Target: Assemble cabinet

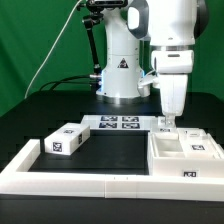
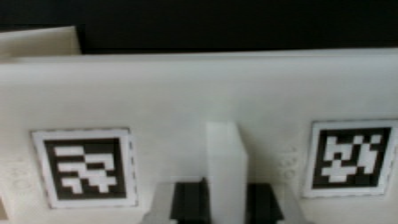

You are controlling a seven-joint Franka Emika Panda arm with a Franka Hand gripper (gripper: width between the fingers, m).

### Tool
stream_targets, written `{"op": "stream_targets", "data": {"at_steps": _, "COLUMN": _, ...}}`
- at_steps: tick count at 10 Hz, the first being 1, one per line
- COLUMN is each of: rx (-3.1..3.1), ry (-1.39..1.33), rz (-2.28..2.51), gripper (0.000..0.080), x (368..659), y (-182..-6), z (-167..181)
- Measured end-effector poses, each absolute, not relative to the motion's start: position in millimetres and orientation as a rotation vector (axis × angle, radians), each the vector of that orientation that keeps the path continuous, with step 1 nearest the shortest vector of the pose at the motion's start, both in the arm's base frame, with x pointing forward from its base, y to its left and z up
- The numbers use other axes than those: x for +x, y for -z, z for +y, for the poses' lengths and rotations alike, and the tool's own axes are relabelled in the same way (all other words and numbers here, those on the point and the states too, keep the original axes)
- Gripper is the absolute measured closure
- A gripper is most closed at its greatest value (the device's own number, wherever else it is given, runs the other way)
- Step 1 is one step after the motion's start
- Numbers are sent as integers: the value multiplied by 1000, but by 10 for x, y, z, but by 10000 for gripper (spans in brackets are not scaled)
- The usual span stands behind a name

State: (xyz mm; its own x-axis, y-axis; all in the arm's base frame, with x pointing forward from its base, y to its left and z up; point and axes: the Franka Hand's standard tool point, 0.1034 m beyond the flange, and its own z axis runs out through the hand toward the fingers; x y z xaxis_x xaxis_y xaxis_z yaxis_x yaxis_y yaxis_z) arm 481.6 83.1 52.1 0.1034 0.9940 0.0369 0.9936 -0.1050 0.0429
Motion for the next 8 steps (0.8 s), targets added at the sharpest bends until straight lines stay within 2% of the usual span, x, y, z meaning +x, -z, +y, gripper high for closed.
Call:
{"op": "stream_targets", "data": {"at_steps": 2, "rx": 2328, "ry": -124, "rz": 2085, "gripper": 731, "x": 4914, "y": -523, "z": 838}}
{"op": "stream_targets", "data": {"at_steps": 8, "rx": 2331, "ry": -126, "rz": 2080, "gripper": 731, "x": 4917, "y": -525, "z": 842}}
